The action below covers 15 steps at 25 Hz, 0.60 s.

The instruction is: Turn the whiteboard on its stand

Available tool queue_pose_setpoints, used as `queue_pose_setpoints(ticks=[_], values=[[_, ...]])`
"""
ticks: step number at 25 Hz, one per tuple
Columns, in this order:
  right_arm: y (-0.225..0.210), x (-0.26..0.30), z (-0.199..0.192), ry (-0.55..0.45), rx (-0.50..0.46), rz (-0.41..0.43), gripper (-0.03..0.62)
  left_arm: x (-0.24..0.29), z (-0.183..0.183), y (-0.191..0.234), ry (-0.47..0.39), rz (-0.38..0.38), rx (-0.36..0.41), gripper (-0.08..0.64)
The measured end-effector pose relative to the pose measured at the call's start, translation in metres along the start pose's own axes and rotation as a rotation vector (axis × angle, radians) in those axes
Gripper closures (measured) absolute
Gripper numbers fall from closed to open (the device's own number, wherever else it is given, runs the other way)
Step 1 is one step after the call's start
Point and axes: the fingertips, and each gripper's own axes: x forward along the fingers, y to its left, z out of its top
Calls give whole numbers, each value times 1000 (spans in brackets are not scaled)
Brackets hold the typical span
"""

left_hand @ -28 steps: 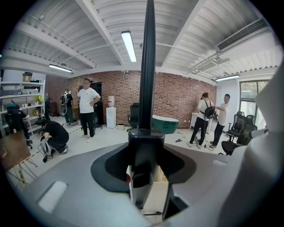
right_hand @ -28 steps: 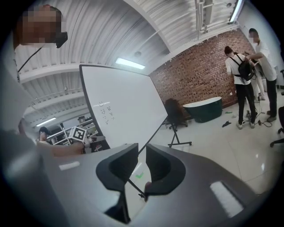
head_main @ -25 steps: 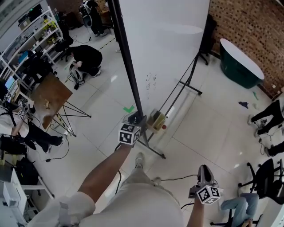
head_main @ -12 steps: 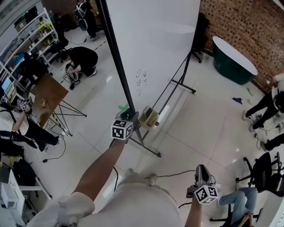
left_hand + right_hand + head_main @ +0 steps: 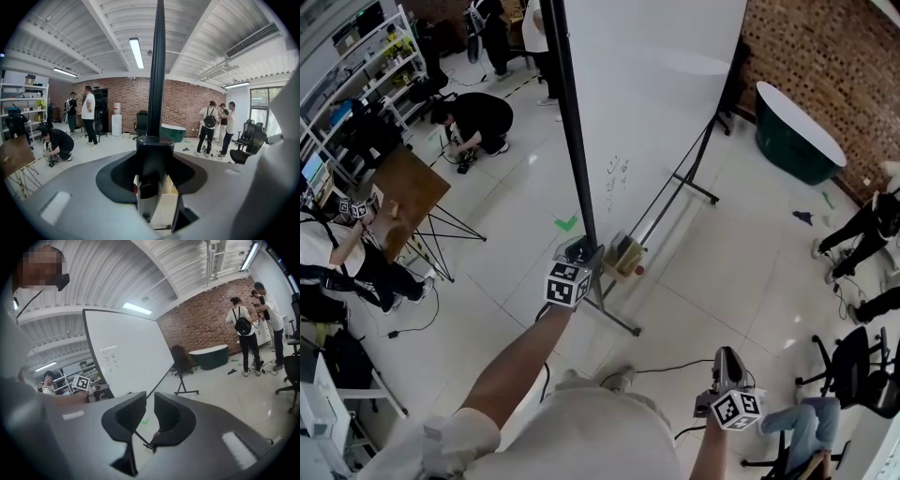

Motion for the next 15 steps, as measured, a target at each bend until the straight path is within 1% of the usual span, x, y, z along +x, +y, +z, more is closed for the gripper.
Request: queue_pose_setpoints(ticks=[4,10,13,15], values=[[30,6,-12,12,3,-2,543,-16,-4,18,1,-14,-2,351],[81,12,-37,35,-23,20,543,-47,-14,57,-10,-21,18,353],[99,11,-46,30,-35,24,543,-65,-20,75,-16,-18,17,353],[110,12,-55,34,-46,27,543,-74,-24,82,-12,-28,22,353]])
